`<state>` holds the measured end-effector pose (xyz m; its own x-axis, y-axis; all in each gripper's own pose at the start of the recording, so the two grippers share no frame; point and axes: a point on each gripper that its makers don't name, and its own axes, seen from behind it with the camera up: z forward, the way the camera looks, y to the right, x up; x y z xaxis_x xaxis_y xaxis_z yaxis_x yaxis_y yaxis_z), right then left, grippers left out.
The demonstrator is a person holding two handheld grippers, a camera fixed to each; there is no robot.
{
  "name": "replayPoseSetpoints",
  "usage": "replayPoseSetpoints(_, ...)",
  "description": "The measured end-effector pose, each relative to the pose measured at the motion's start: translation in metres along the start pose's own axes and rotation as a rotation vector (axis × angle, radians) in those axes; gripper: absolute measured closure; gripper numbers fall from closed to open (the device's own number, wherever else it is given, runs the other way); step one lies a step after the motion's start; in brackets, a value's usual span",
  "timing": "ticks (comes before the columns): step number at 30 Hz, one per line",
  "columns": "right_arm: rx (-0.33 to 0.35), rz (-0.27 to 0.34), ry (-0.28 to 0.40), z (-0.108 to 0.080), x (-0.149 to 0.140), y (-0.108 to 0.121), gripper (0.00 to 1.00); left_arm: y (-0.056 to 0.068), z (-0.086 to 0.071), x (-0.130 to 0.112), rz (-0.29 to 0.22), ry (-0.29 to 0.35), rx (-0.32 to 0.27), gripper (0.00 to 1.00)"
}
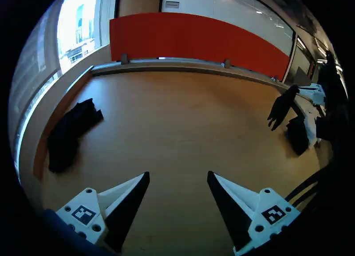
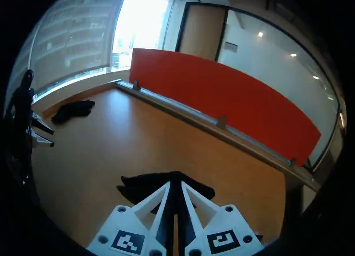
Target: Fold towel
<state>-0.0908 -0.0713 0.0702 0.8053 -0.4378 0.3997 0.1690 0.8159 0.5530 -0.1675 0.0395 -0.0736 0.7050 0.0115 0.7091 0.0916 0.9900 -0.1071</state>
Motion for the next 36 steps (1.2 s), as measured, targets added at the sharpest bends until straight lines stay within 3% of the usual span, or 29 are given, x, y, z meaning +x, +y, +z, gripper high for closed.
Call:
replayPoseSetpoints(22,-0.130,0.028,-0.028,-0.034,-0.020,0.106,0.98,0.013,0.006,0.002,0.031,-0.014,-0.008,0.04)
replayPoseSetpoints(36,-0.173,0.037,-0.067,-0.043,-0.042,0.147,0.98,0.022,0.008,0.005,0.052,-0.020,-0.011,0.03)
